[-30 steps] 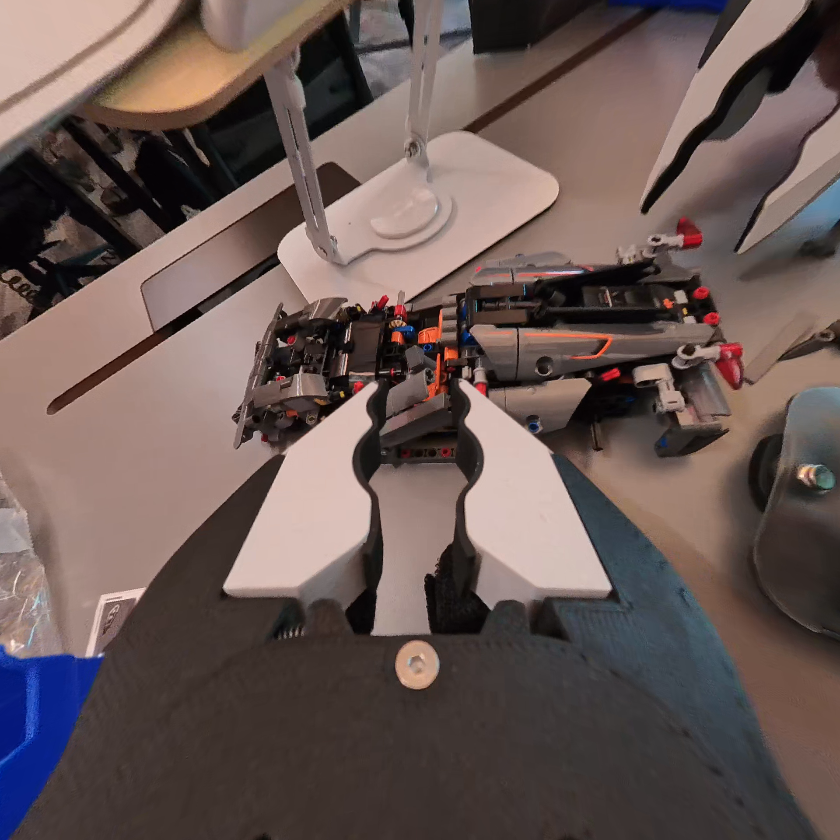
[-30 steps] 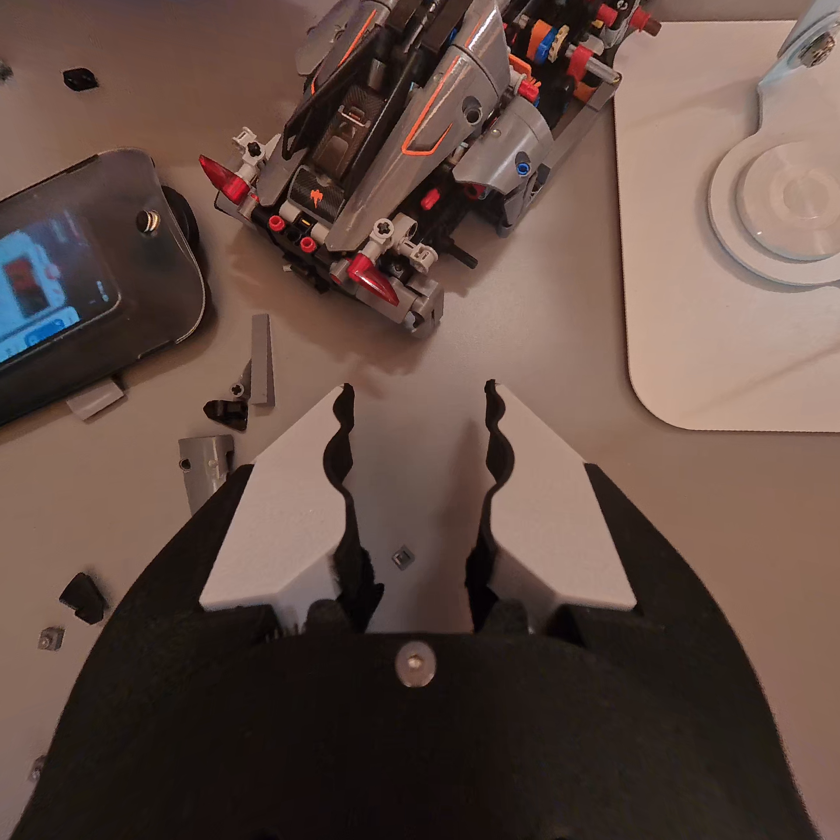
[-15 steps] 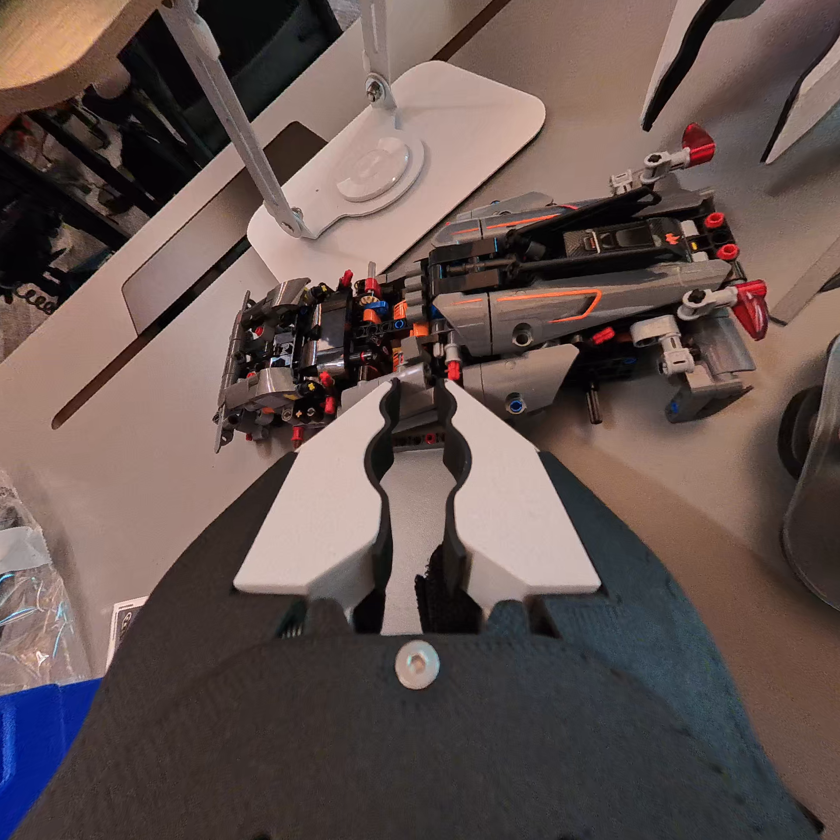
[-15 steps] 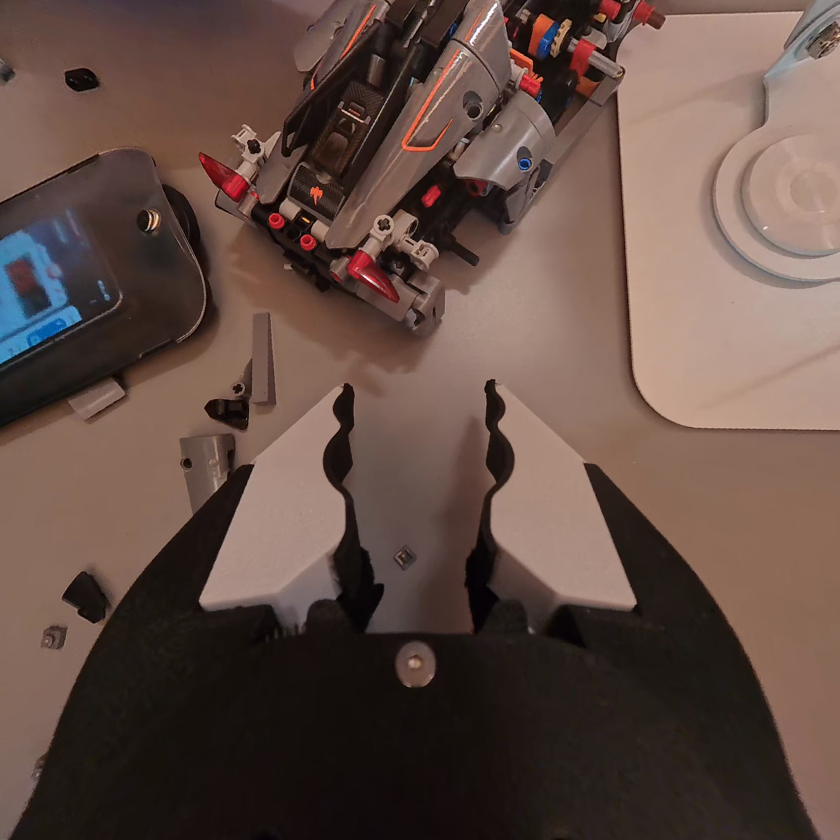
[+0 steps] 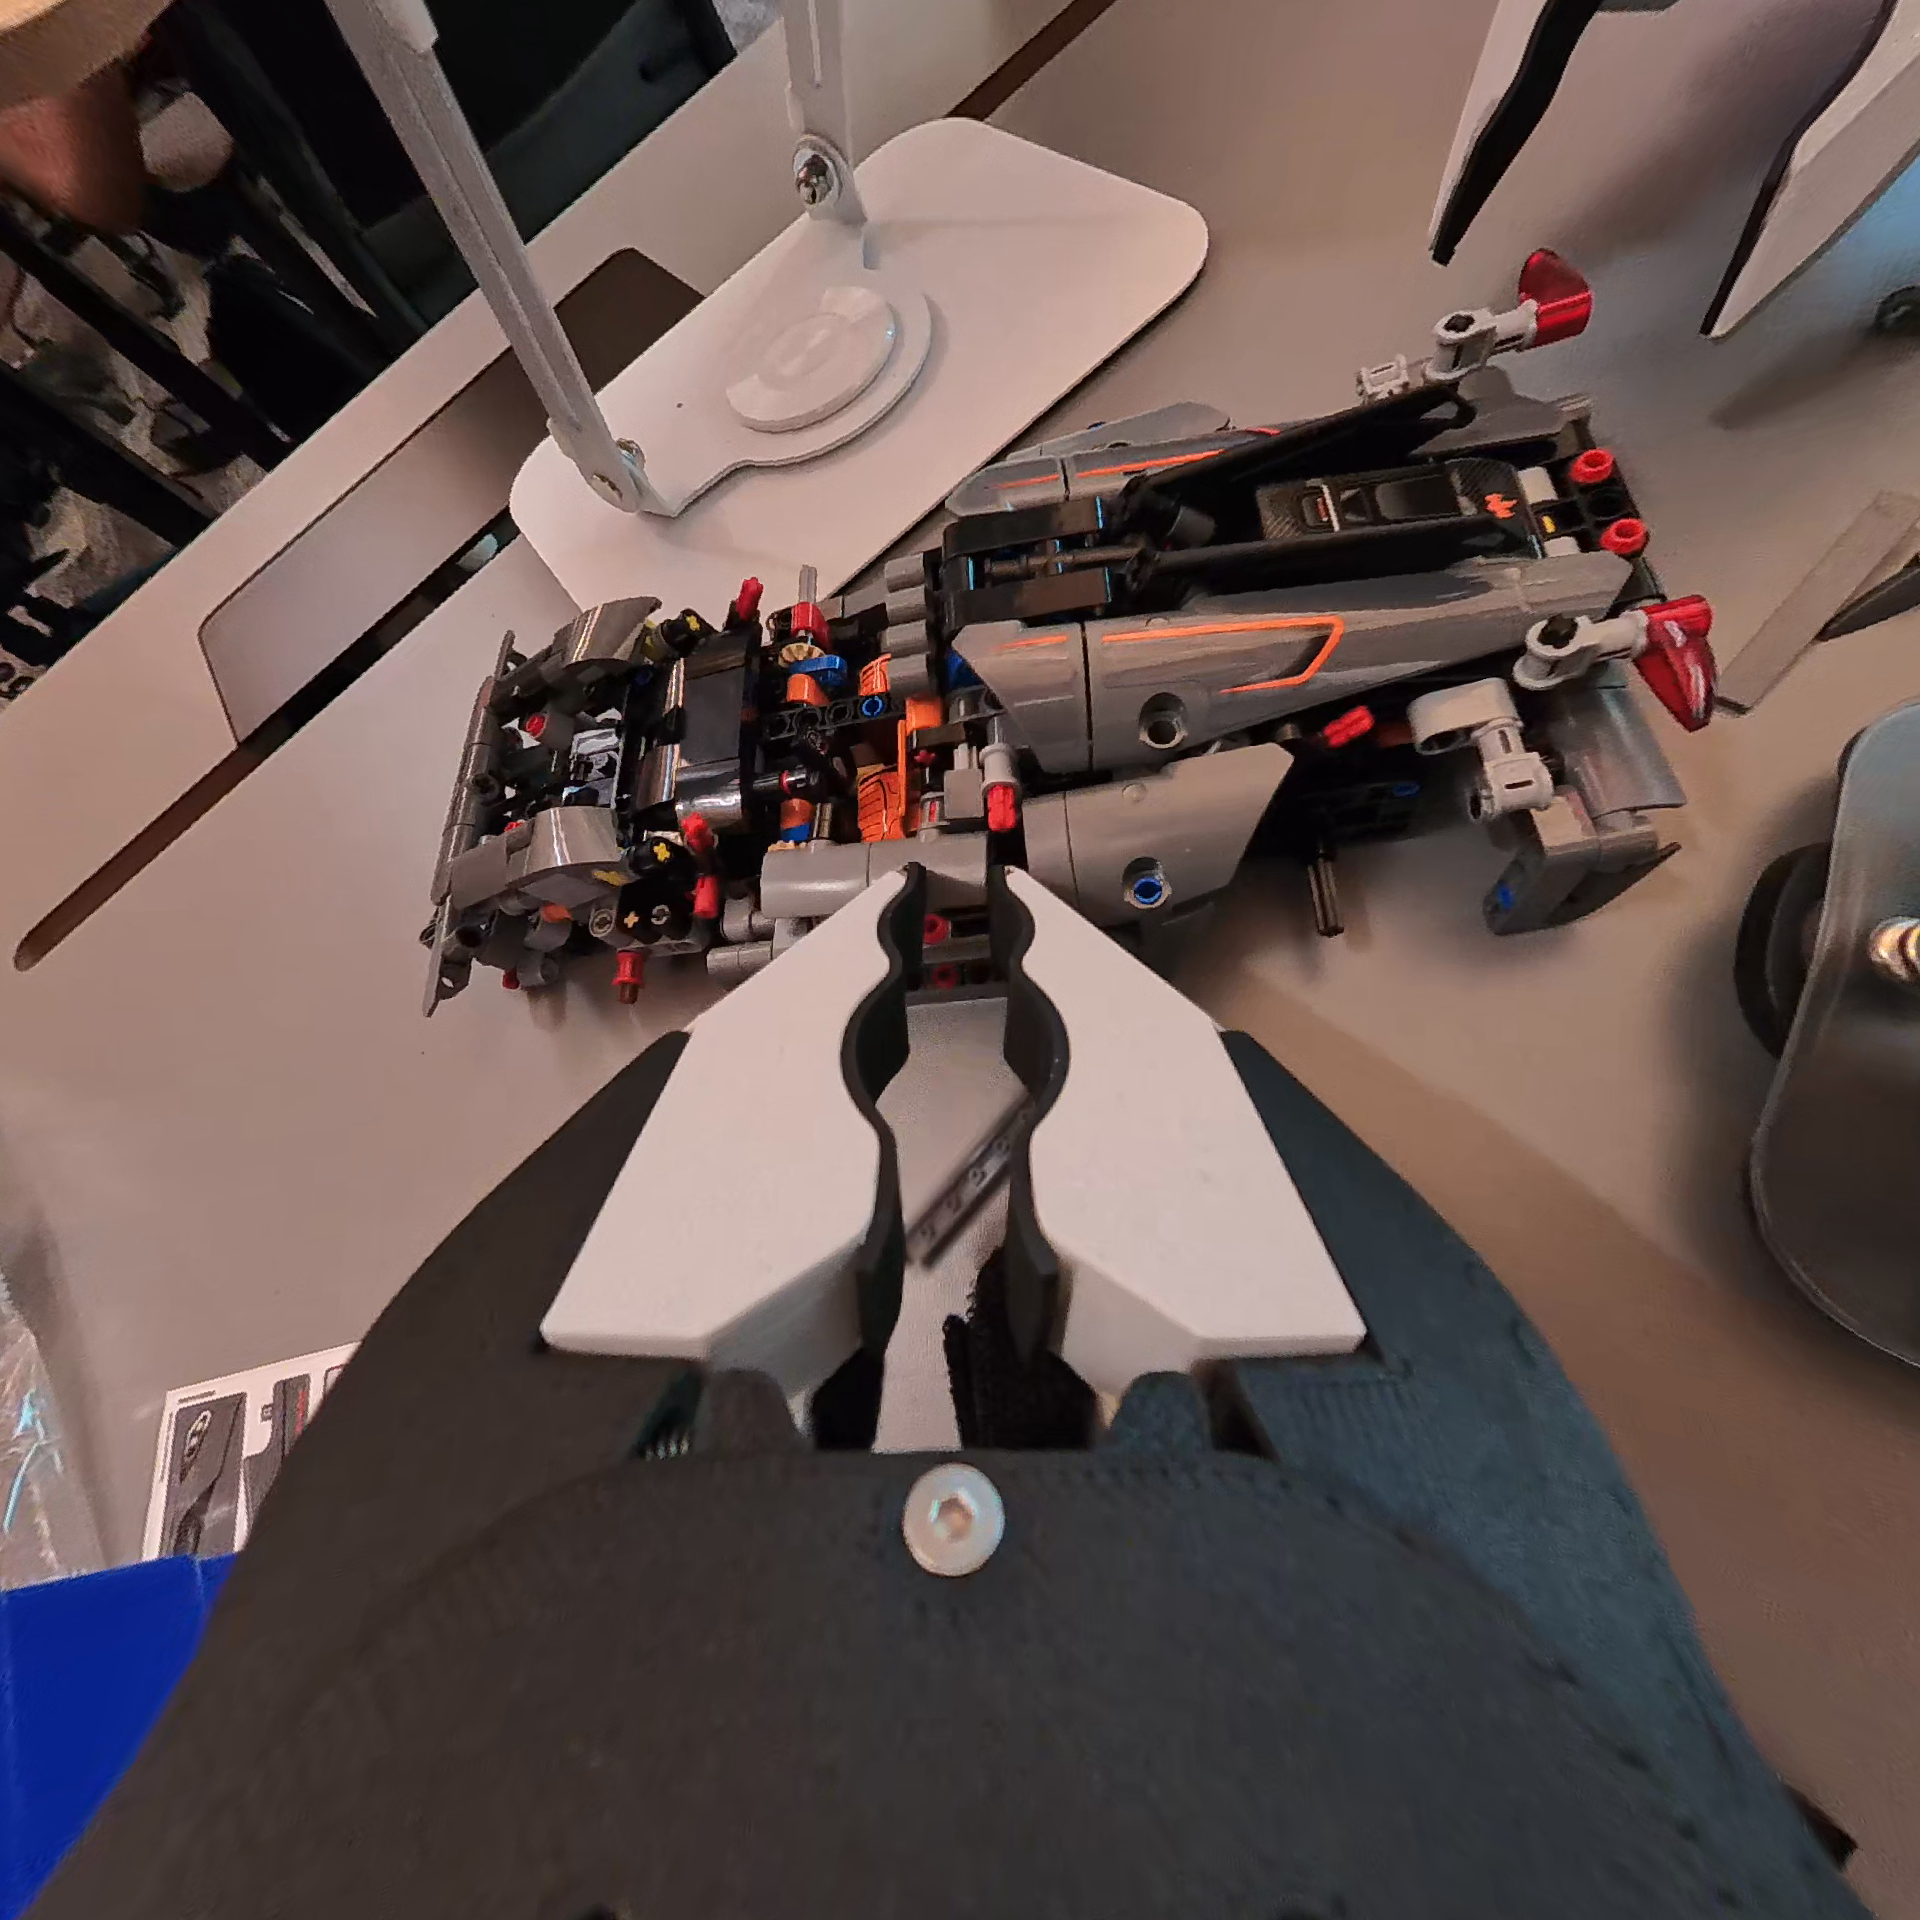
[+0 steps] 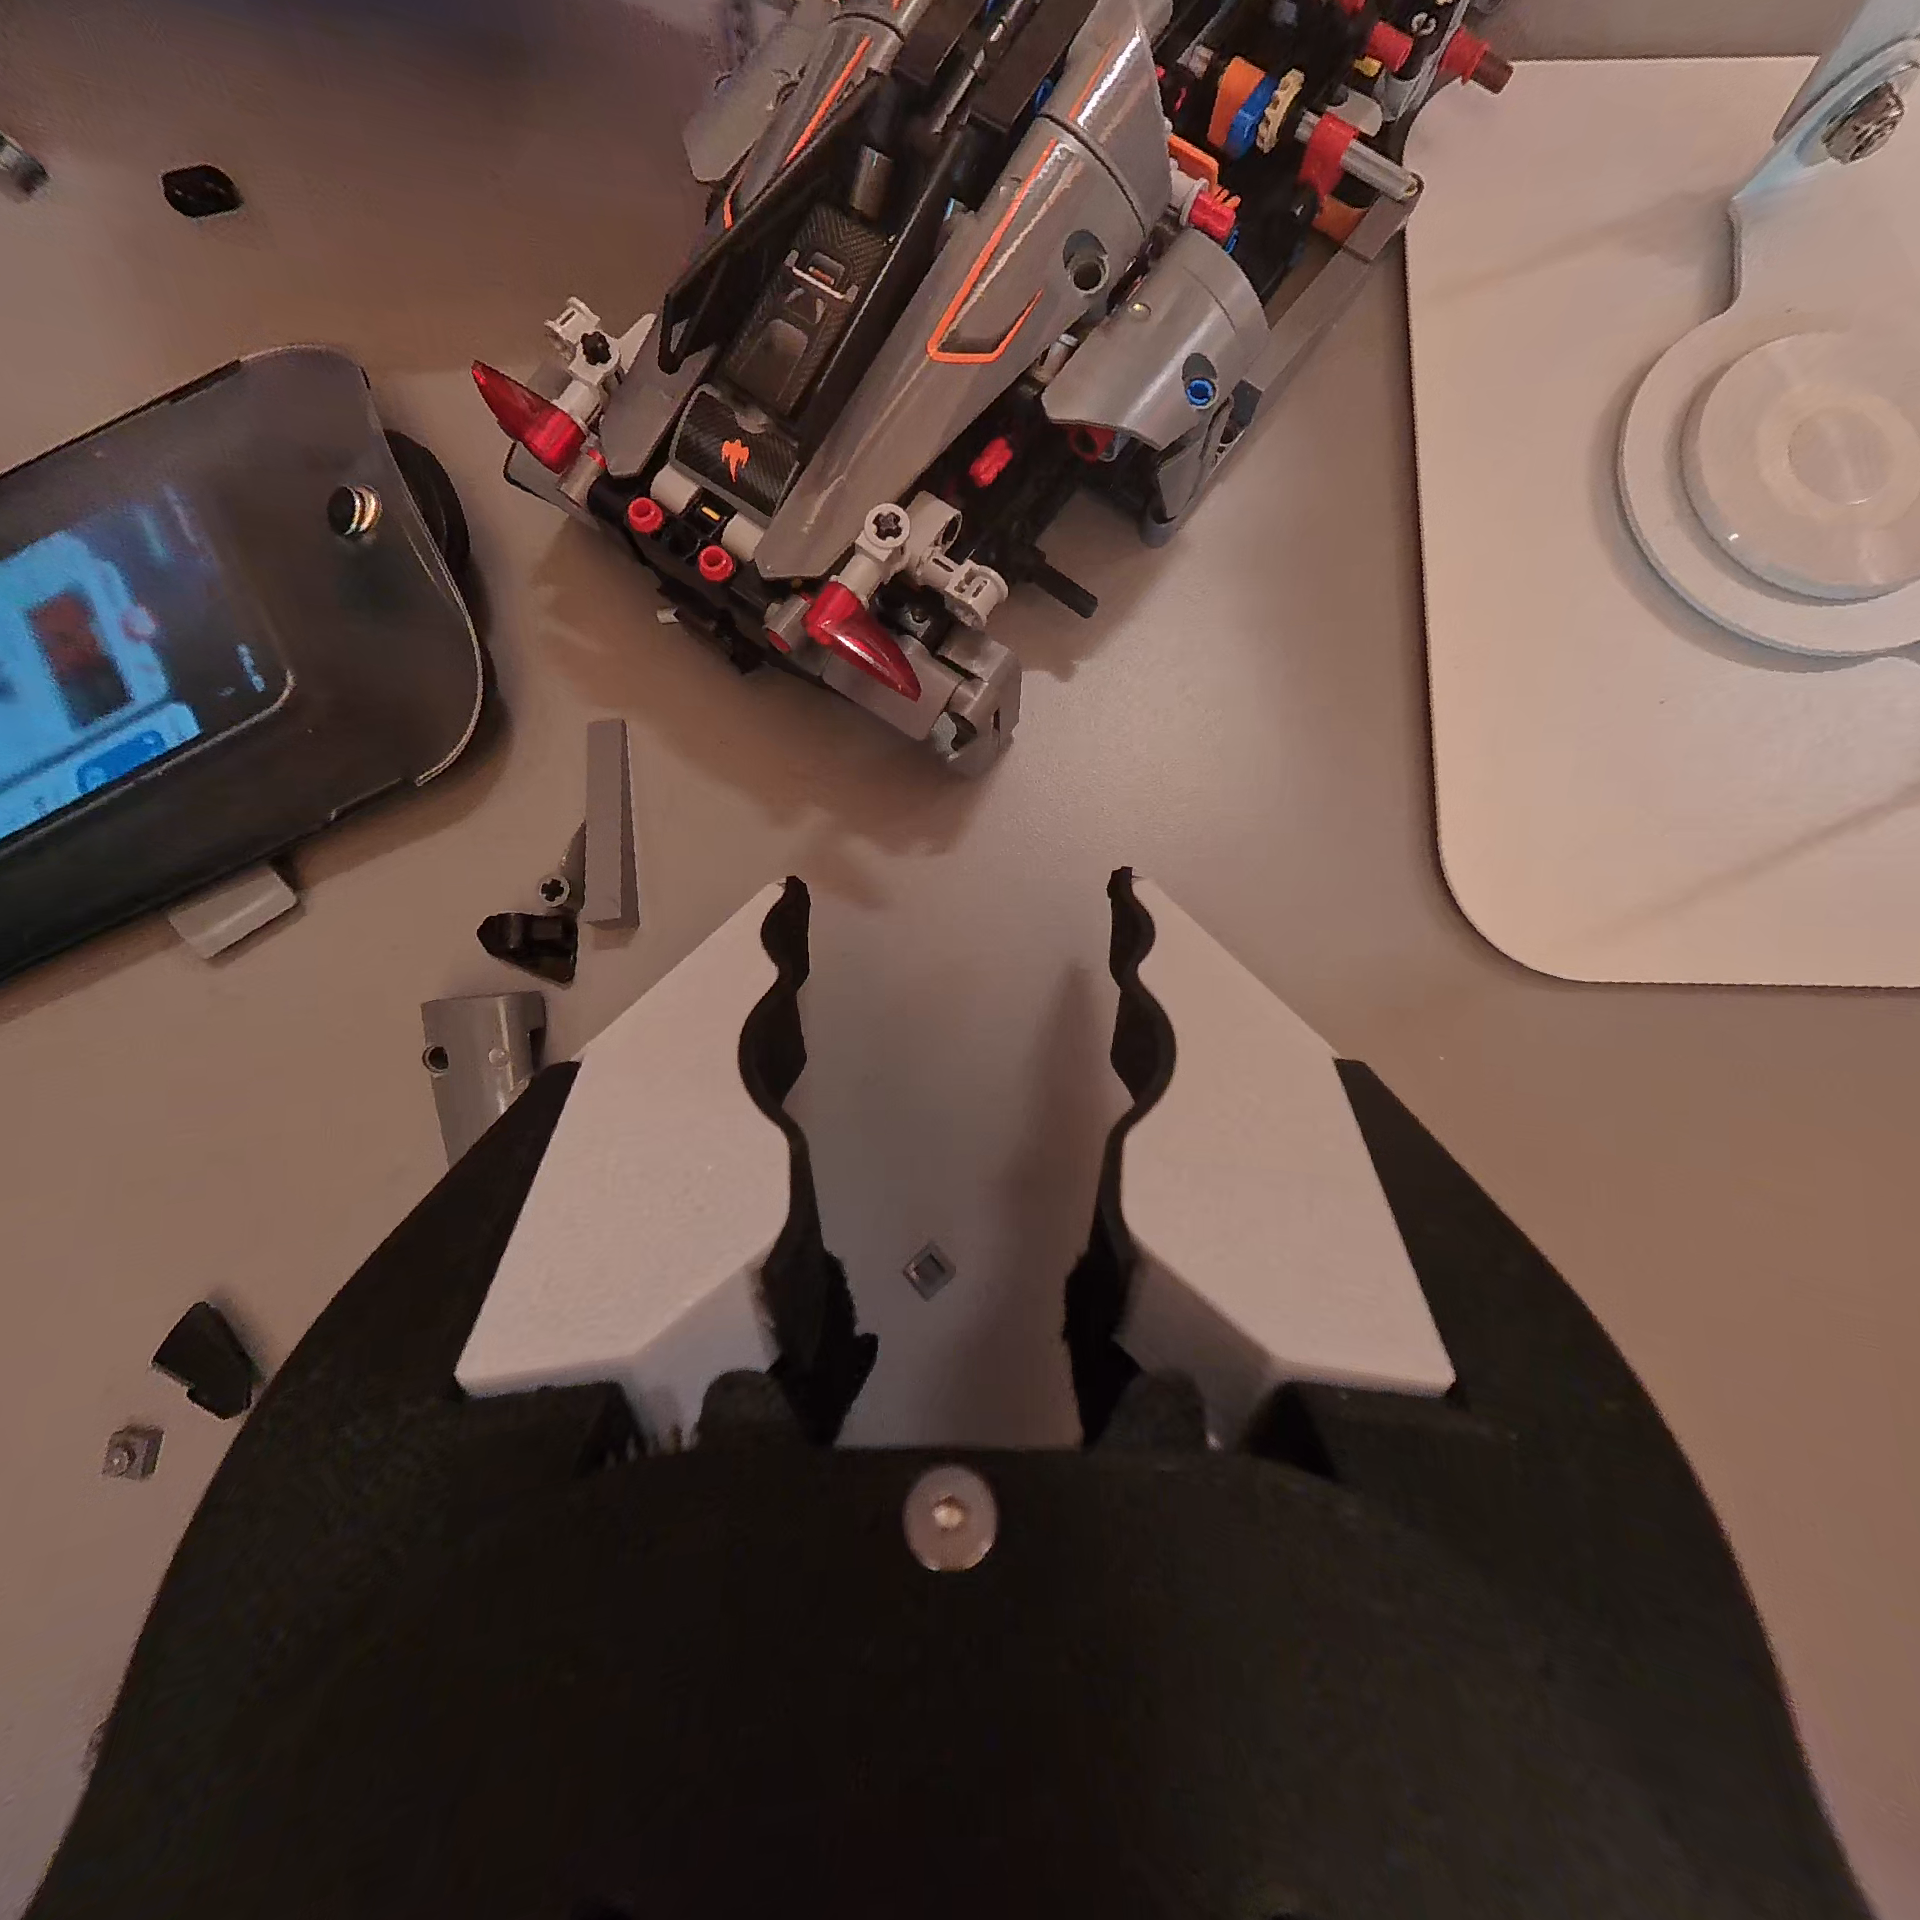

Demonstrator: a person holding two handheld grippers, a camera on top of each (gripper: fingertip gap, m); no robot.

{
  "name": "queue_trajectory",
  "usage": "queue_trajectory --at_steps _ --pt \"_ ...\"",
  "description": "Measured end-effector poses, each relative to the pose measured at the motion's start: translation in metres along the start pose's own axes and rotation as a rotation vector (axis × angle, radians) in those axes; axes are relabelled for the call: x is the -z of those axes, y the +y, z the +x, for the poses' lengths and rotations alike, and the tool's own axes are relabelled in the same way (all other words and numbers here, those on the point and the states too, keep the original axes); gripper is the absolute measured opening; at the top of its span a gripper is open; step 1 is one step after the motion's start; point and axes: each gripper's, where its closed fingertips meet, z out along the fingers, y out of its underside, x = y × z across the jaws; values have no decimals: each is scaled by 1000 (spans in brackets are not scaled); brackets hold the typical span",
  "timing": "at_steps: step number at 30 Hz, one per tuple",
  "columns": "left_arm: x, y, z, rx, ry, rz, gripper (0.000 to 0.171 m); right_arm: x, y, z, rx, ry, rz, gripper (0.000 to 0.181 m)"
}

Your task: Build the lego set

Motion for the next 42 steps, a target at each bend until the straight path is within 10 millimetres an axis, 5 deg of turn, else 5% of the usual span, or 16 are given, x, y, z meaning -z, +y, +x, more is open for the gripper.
queue_trajectory --at_steps 42 --pt "3 4 -8 -99 -52 -28 1 0 -1 -1 7 0 -1 57"
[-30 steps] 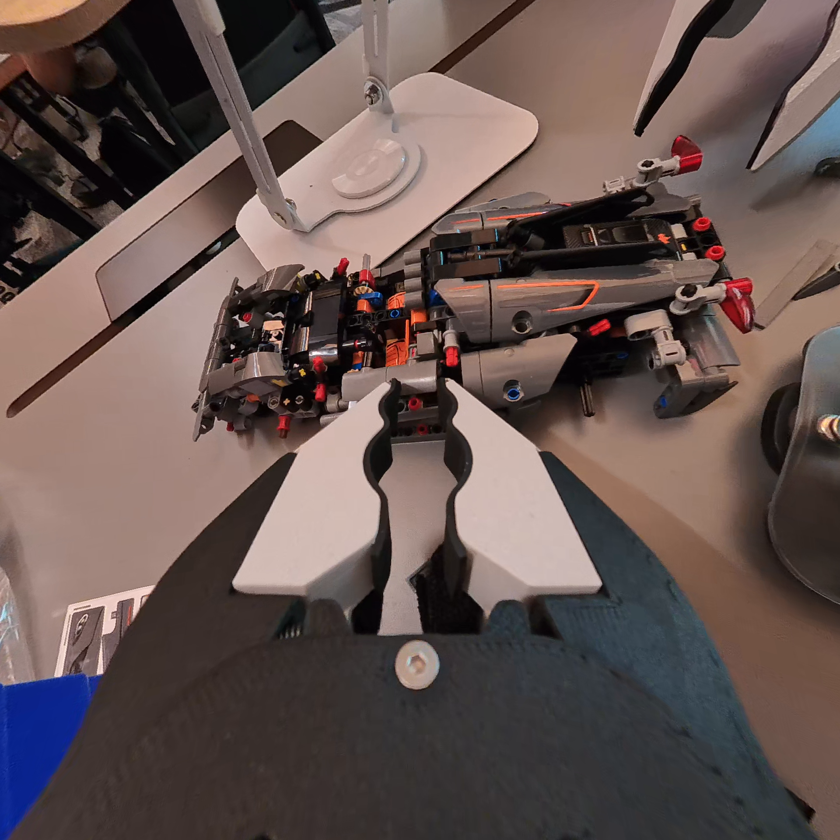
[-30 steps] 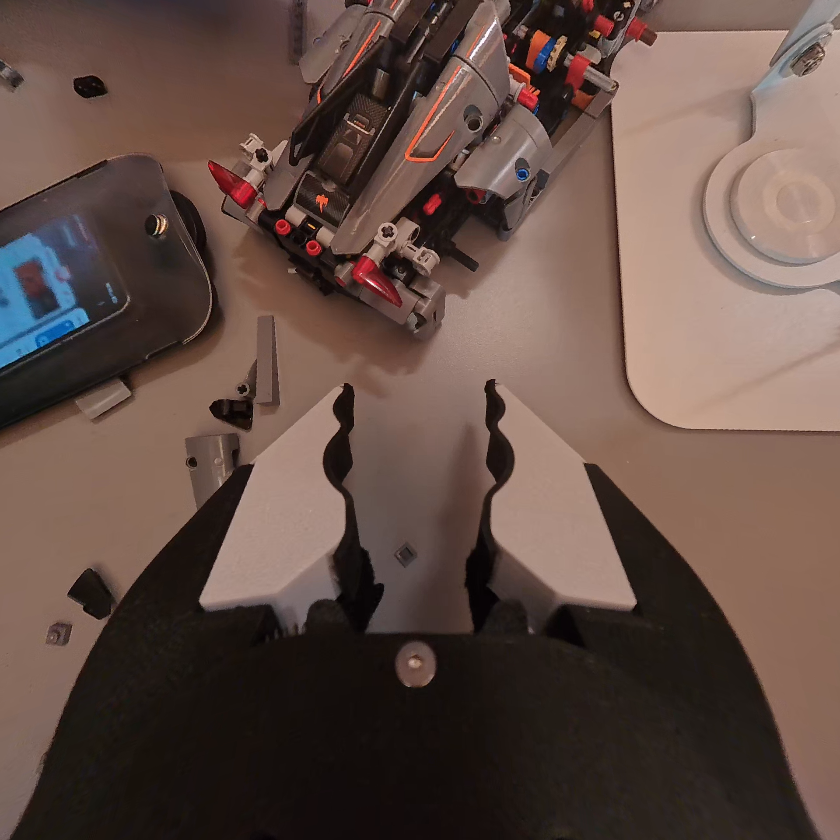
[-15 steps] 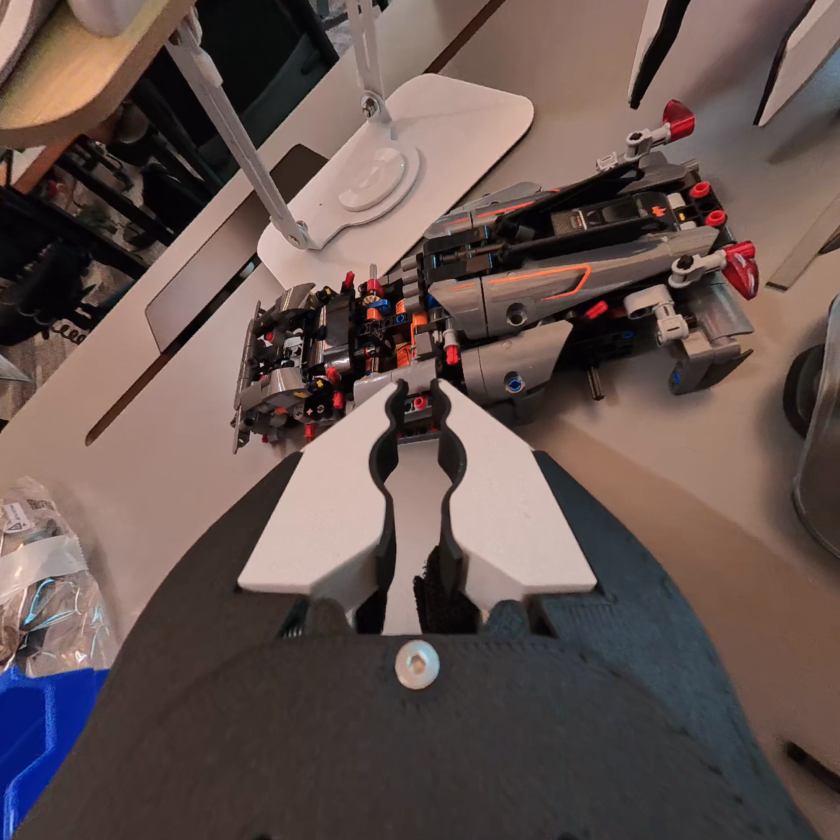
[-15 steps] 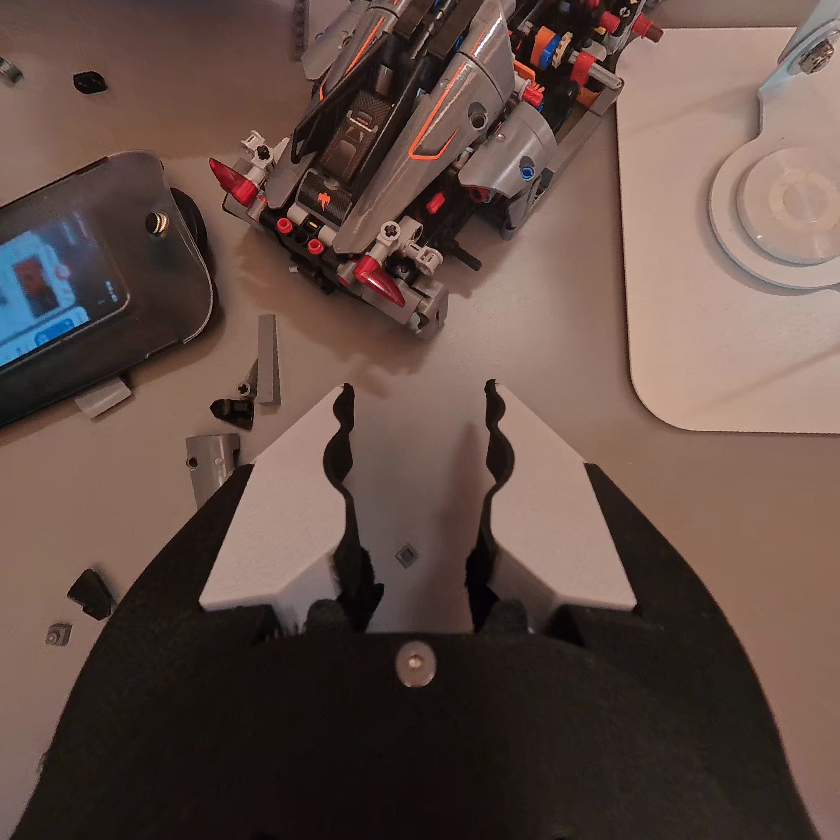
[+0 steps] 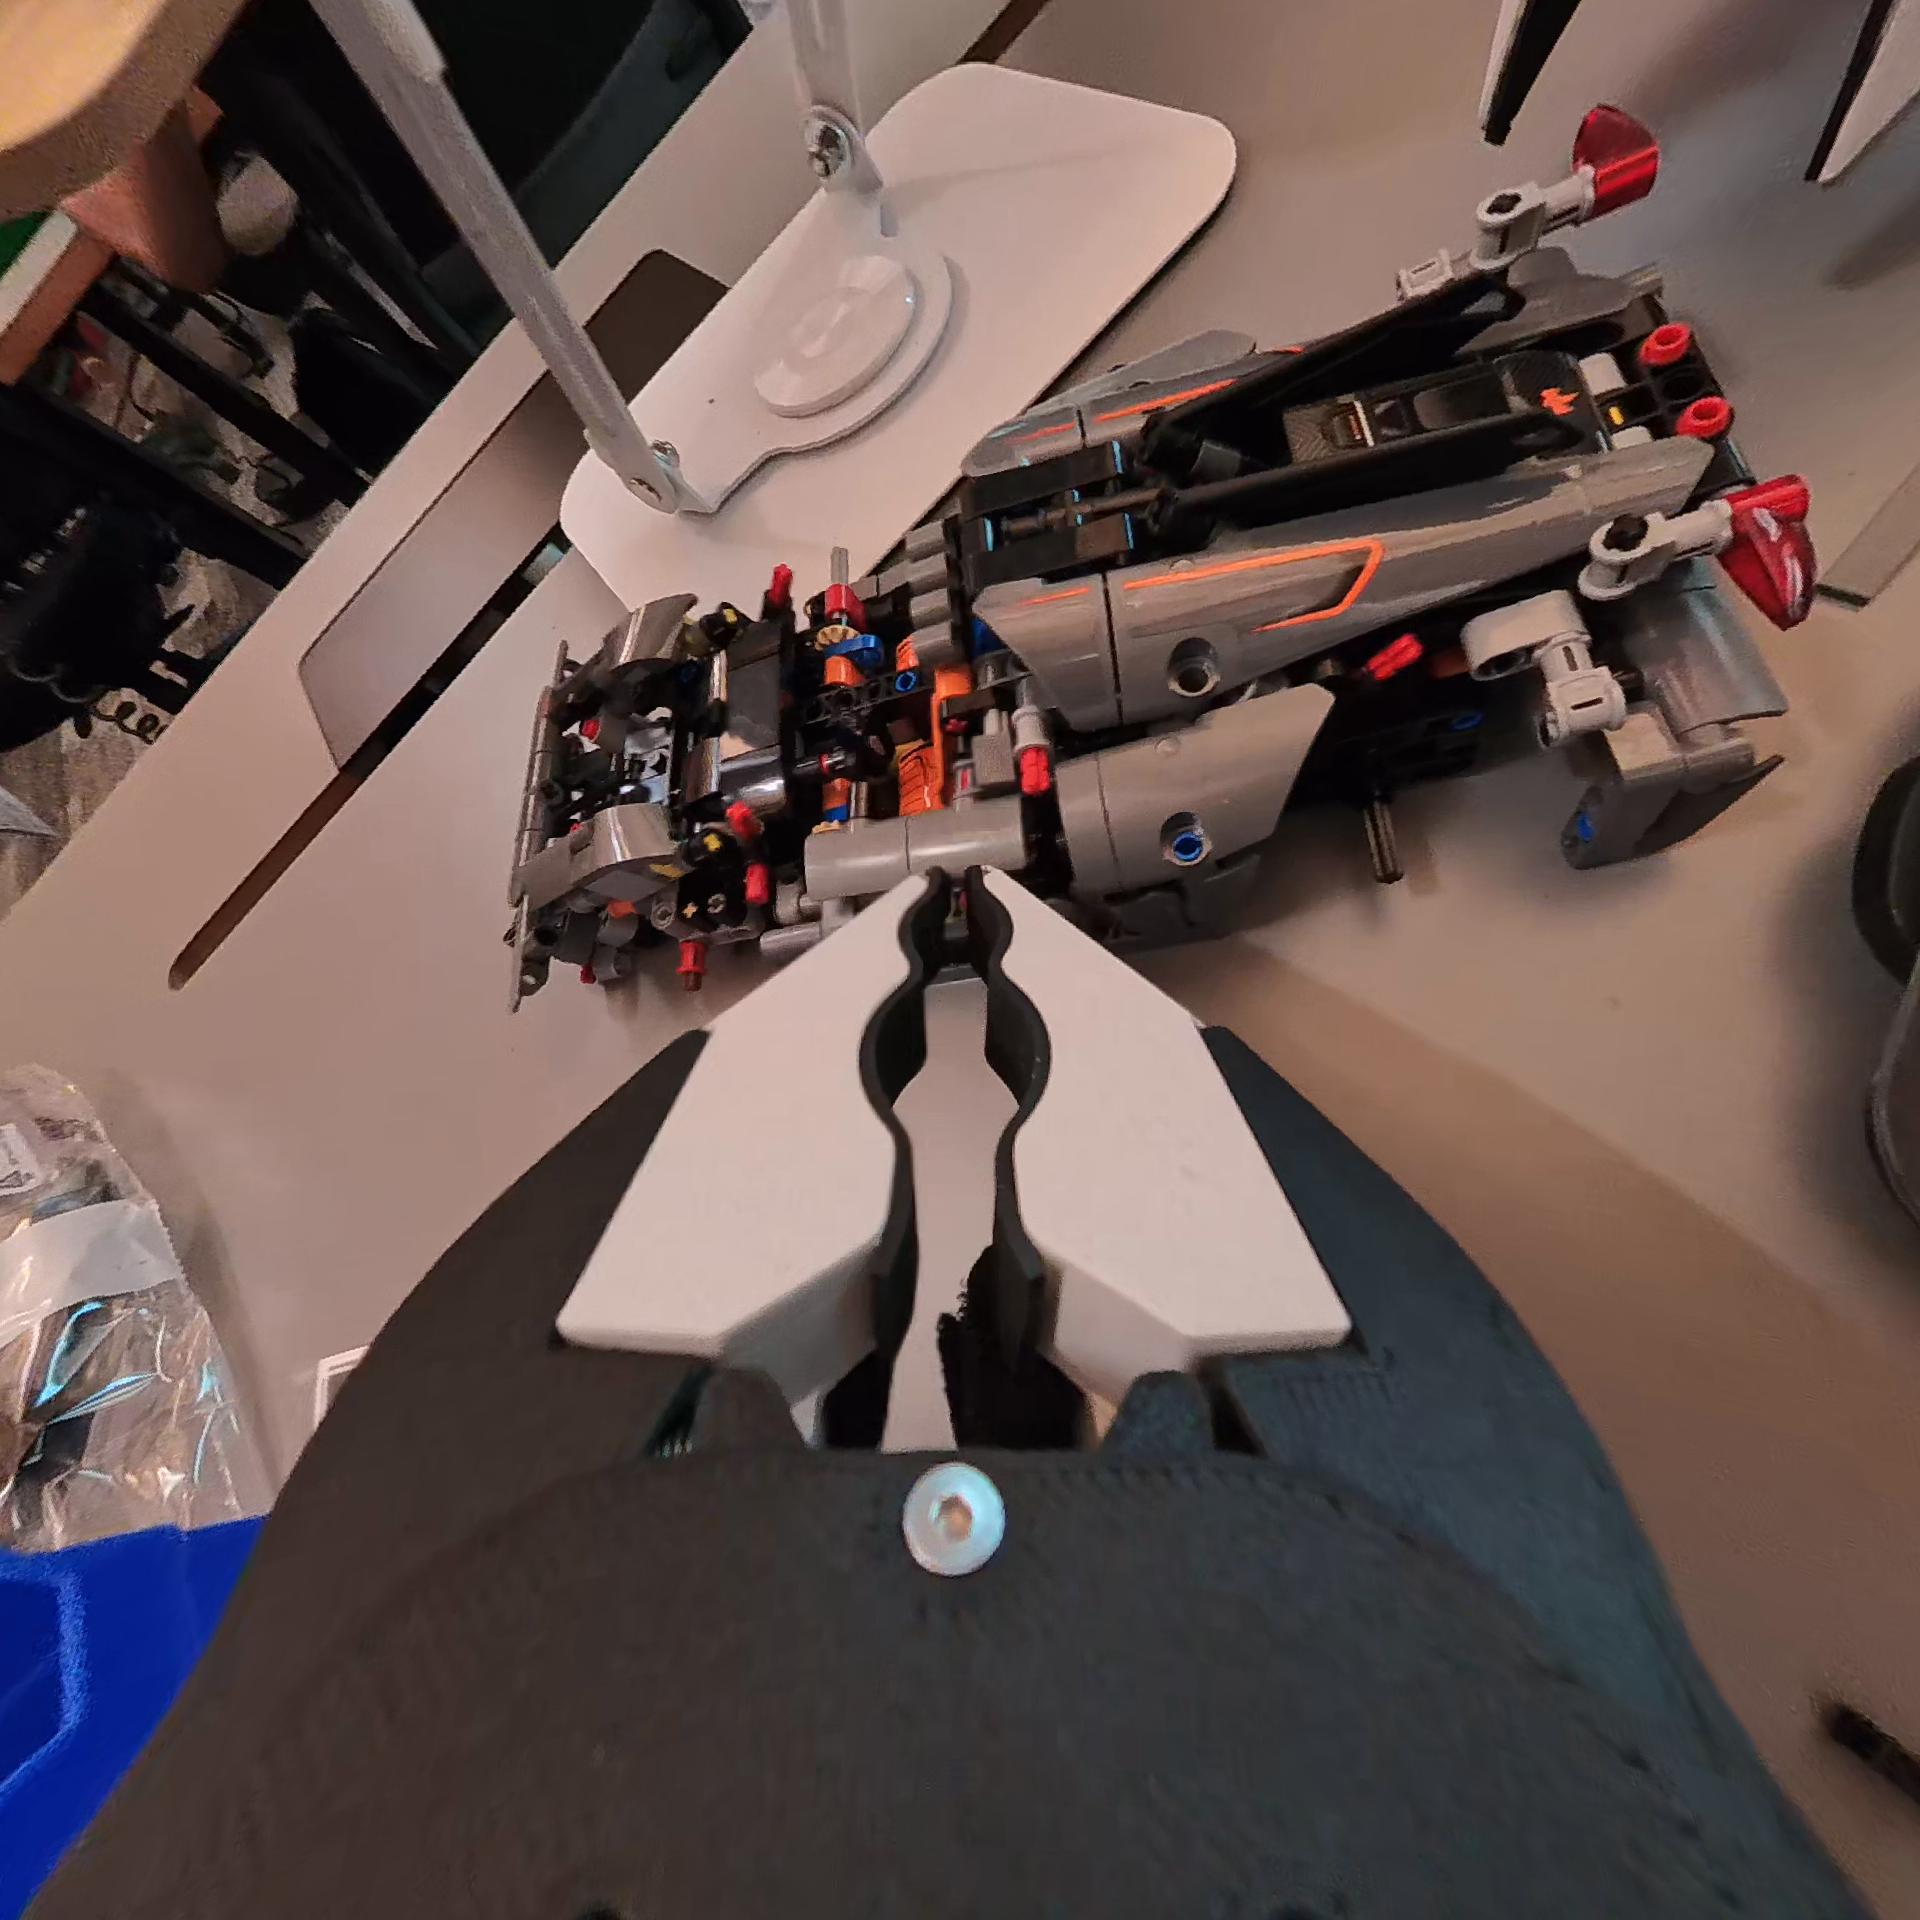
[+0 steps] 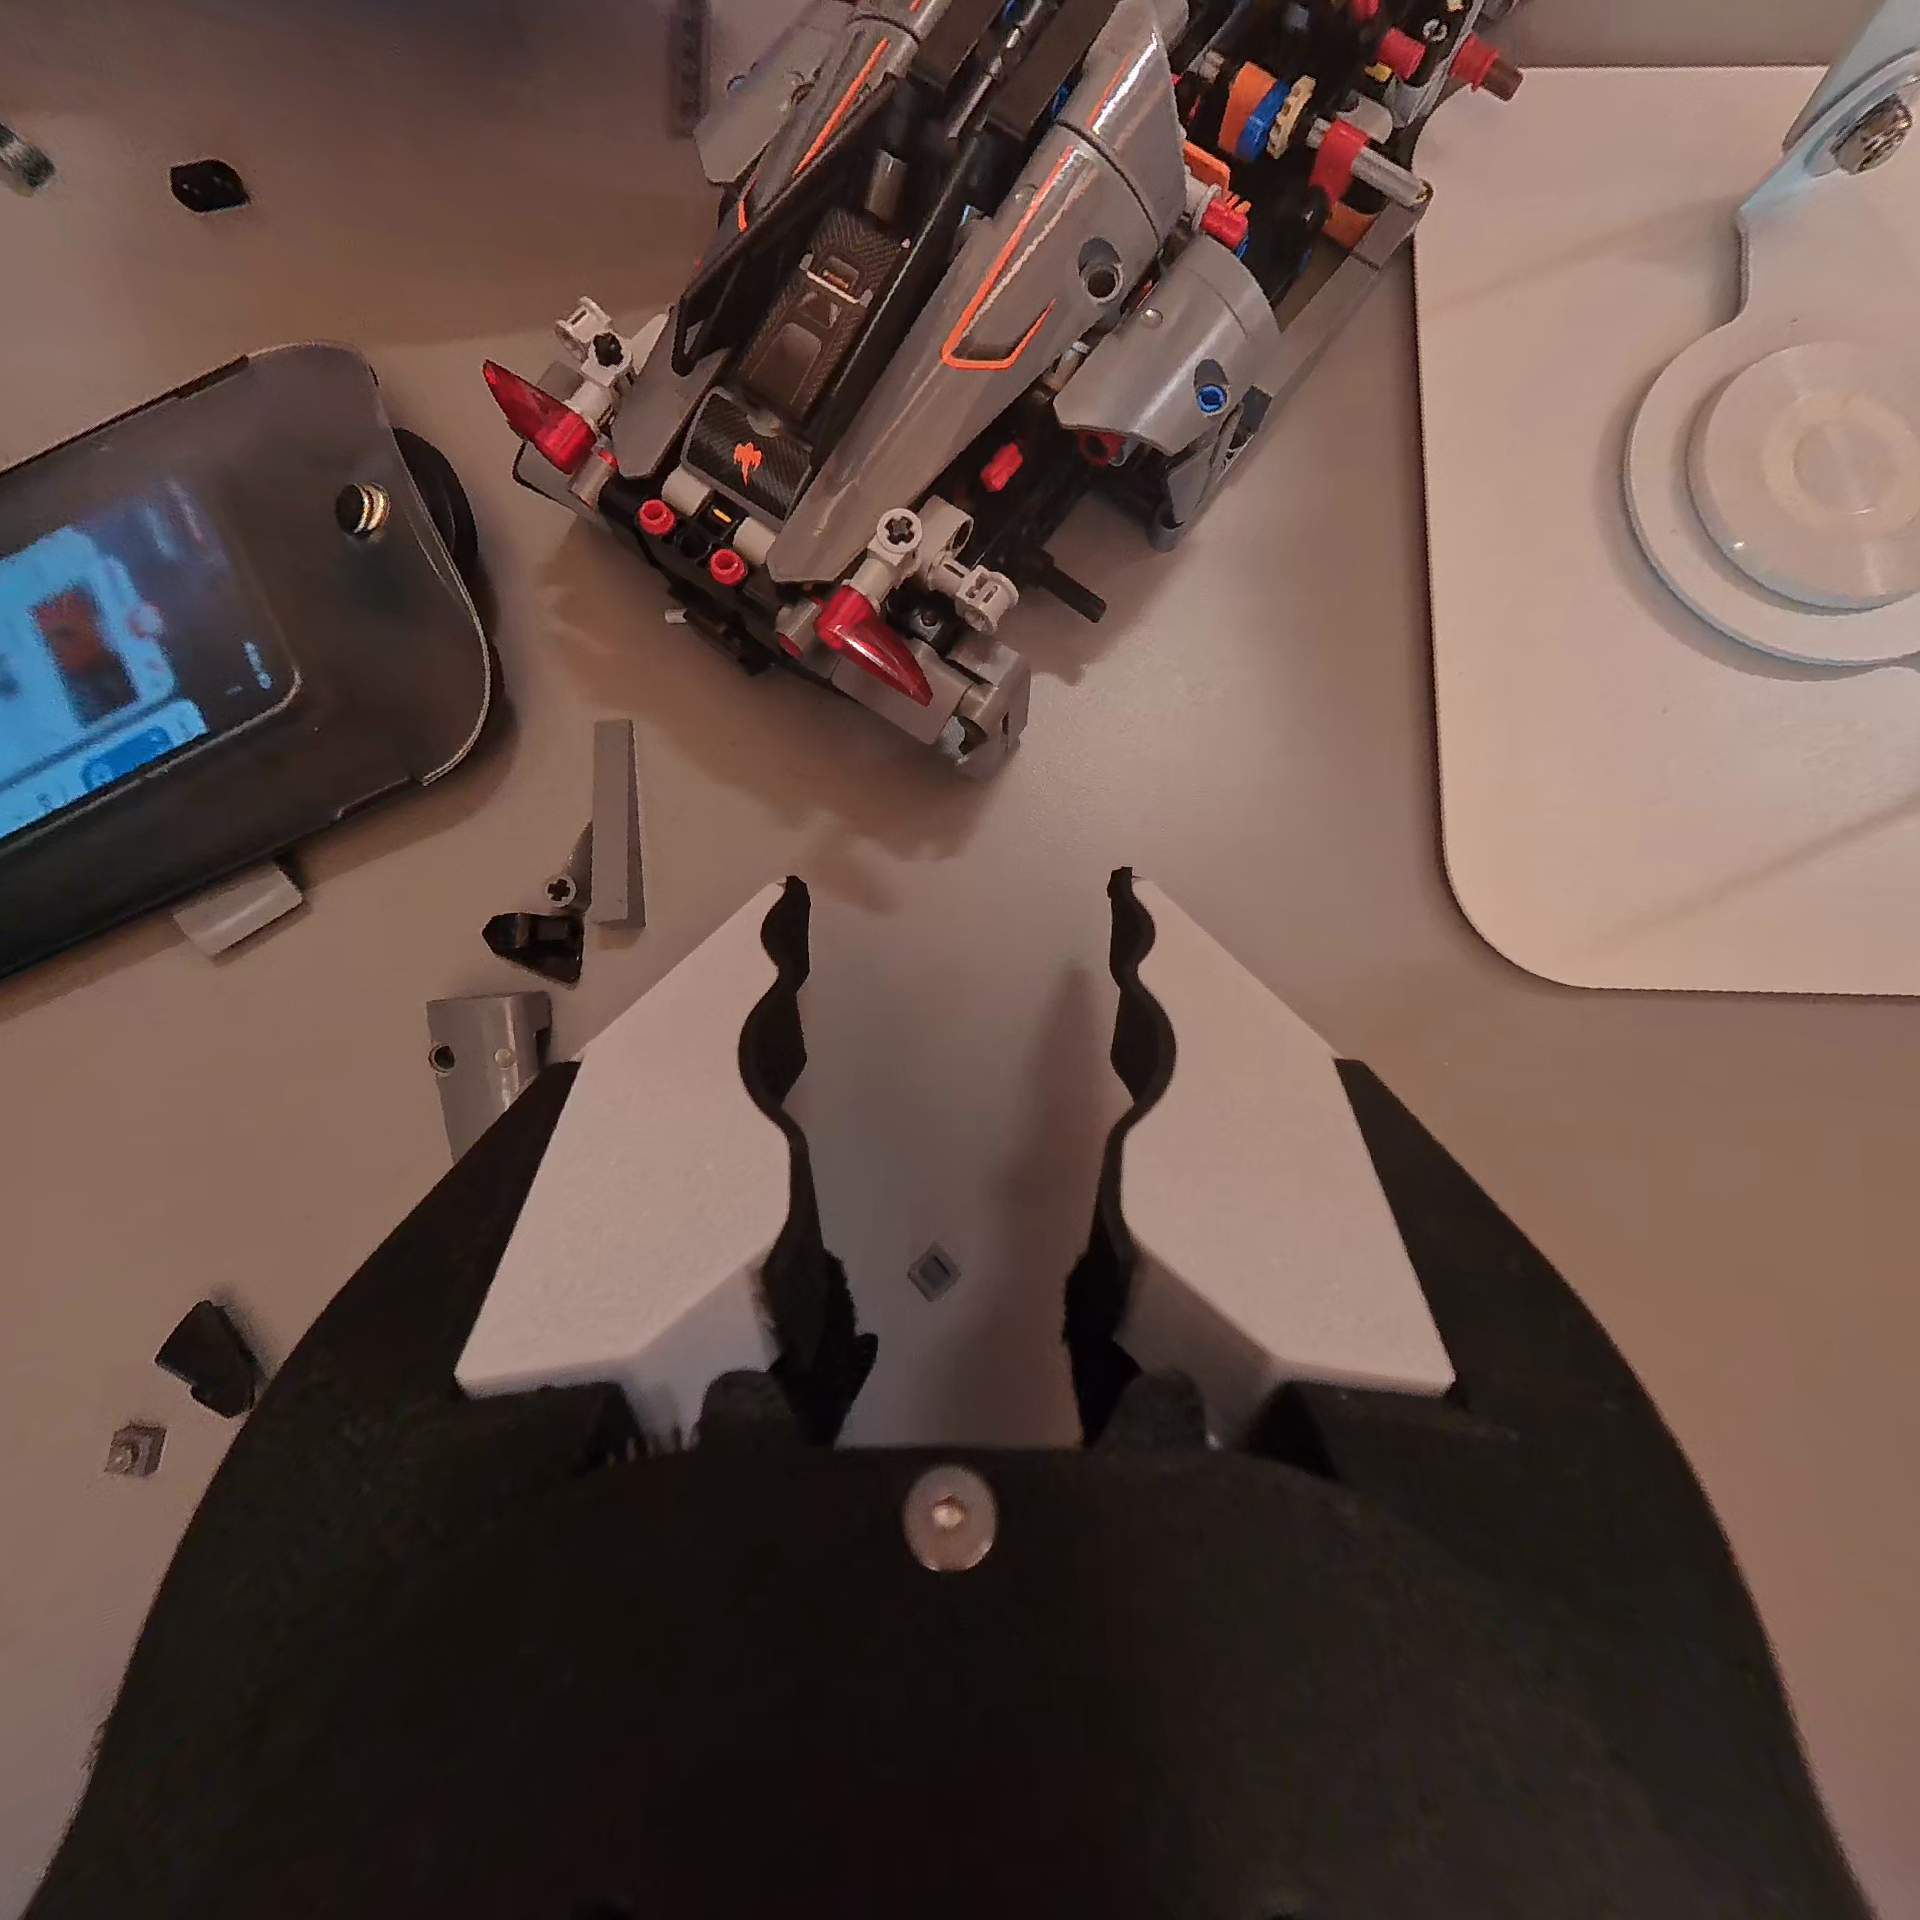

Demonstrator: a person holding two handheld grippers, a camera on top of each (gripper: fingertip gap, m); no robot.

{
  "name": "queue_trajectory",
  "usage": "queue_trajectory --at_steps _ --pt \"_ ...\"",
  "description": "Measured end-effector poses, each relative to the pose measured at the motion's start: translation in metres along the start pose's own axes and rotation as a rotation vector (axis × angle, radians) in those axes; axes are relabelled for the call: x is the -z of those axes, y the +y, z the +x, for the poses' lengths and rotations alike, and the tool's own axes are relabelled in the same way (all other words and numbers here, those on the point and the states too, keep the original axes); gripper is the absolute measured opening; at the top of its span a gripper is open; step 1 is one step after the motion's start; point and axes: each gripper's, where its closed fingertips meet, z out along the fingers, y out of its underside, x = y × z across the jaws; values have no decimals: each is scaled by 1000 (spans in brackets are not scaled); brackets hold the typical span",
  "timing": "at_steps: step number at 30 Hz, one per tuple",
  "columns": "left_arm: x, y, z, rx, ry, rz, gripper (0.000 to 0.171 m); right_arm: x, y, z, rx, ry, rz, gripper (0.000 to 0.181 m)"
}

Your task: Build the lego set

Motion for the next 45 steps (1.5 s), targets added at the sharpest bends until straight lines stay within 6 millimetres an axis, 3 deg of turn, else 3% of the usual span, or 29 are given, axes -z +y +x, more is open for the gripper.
queue_trajectory --at_steps 6,11,15,20,26,39,45 --pt "10 4 -3 -41 -38 -5 23 1 -1 0 0 0 3 57" --pt "6 12 -6 -162 -121 -57 49 -1 0 -1 4 -1 -3 57" --pt "1 12 -10 -295 -180 -86 54 0 0 1 1 2 -2 57" --pt "-10 15 -10 -443 -194 -134 46 -1 0 0 4 2 -5 57" --pt "-13 12 -12 -486 -209 -124 34 -1 0 -1 6 1 -5 57" --pt "-9 14 -19 -277 -154 -53 23 -2 1 -2 8 -2 -8 57" --pt "-14 23 -26 -308 -196 -97 41 -2 0 -3 11 -4 -10 57"
